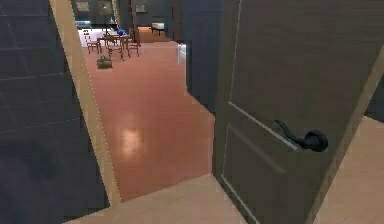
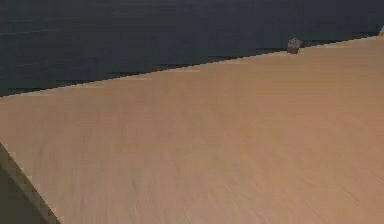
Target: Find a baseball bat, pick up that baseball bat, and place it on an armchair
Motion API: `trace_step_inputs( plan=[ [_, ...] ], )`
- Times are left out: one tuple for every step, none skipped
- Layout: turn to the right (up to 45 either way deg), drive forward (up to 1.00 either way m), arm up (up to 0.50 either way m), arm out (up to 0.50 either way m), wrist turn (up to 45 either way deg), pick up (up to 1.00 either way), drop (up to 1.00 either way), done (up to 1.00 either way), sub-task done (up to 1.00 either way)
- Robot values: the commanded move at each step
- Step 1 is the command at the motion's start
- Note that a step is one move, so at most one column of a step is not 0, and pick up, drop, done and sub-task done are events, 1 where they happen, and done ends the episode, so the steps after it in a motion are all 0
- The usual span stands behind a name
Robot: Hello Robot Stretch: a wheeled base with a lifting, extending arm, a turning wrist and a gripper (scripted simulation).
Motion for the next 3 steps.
trace_step_inputs(
  plan=[
    [0.0, 1.00, 0.00, 0.00, 0.0, 0.00, 0.00, 0.00, 0.00],
    [-9.0, 0.00, 0.00, 0.00, 0.0, 0.00, 0.00, 0.00, 0.00],
    [0.0, 0.15, 0.00, 0.00, 0.0, 0.00, 0.00, 0.00, 0.00]
  ],
)
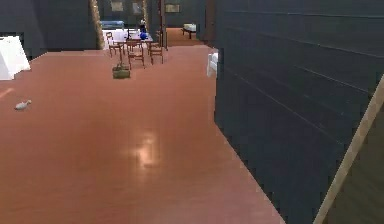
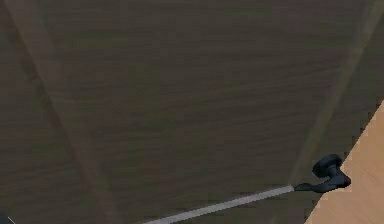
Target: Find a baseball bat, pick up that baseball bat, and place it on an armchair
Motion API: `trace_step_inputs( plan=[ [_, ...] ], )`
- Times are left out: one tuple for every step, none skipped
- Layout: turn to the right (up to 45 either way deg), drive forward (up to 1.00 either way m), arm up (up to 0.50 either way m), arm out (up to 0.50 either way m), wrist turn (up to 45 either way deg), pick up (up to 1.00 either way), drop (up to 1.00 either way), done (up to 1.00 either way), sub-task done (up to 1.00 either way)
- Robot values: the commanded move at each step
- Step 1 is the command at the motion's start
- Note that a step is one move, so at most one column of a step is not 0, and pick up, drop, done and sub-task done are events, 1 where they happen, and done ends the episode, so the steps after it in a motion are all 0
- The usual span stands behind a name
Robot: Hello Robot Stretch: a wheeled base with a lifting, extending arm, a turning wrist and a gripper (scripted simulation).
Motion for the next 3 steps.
trace_step_inputs(
  plan=[
    [-6.0, 0.00, 0.00, 0.00, 0.0, 0.00, 0.00, 0.00, 0.00],
    [0.0, 1.00, 0.00, 0.00, 0.0, 0.00, 0.00, 0.00, 0.00],
    [0.0, 1.00, 0.00, 0.00, 0.0, 0.00, 0.00, 0.00, 0.00]
  ],
)
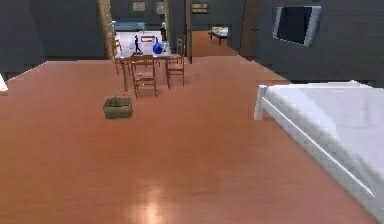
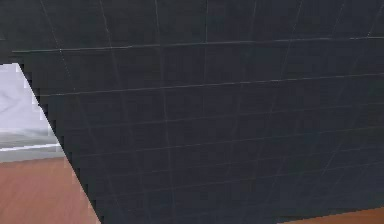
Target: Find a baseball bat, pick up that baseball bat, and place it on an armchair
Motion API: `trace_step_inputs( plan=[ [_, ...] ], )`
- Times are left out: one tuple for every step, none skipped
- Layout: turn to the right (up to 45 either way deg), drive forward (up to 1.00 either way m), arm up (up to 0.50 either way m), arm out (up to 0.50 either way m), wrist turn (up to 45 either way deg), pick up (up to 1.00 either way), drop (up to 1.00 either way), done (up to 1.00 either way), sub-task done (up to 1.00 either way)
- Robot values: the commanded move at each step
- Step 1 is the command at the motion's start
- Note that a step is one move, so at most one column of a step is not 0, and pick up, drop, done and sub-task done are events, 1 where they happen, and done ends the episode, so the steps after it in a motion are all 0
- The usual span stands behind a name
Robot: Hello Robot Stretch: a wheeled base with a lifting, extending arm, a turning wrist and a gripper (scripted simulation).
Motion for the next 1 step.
trace_step_inputs(
  plan=[
    [-3.0, 0.00, 0.00, 0.00, 0.0, 0.00, 0.00, 0.00, 0.00]
  ],
)
